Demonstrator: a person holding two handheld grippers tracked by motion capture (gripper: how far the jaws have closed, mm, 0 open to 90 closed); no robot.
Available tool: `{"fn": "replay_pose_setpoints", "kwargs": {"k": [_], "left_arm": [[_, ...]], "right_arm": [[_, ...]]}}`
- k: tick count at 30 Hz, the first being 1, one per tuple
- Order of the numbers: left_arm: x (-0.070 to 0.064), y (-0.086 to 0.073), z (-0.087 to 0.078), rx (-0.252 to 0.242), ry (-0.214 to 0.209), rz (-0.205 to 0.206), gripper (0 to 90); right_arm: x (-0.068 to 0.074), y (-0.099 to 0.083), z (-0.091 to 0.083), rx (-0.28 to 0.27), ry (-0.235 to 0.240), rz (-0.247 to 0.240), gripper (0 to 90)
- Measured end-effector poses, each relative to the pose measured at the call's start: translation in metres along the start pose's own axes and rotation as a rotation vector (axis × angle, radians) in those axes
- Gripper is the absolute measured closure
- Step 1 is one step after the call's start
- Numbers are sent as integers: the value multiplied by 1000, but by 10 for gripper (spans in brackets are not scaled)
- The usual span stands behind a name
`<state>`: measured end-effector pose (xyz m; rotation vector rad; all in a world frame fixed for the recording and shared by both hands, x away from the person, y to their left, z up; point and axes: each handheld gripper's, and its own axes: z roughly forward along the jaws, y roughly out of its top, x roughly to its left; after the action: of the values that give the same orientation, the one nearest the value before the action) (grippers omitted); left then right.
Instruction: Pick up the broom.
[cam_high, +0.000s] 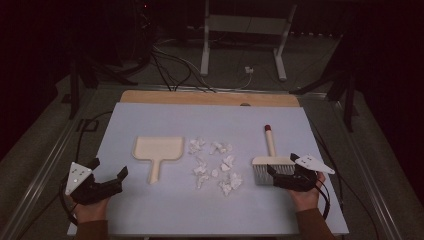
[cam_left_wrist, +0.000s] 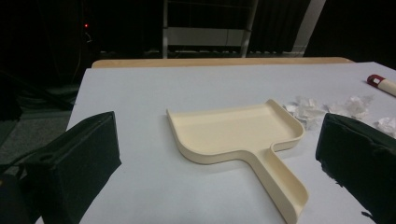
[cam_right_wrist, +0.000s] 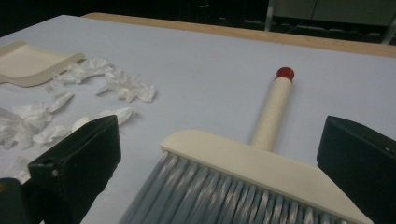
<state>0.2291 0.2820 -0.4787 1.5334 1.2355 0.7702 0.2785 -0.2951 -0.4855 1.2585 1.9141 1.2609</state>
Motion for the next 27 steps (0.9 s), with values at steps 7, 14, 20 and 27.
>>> {"fn": "replay_pose_setpoints", "kwargs": {"k": [7,14,20,27], "left_arm": [[-1,-4,-2,-14,7,12,5],[-2,-4,-3,-40,11,30,5],[-2,-1,-6,-39,12,3,5],[-2,-1,-6,-35,34,-1,5]], "right_arm": [[1,0,-1,19,-1,9,0],[-6,9,-4,1,-36,43,0],[-6,30,-6,25,-49,29,0],[-13,52,4,42,-81,46,0]]}}
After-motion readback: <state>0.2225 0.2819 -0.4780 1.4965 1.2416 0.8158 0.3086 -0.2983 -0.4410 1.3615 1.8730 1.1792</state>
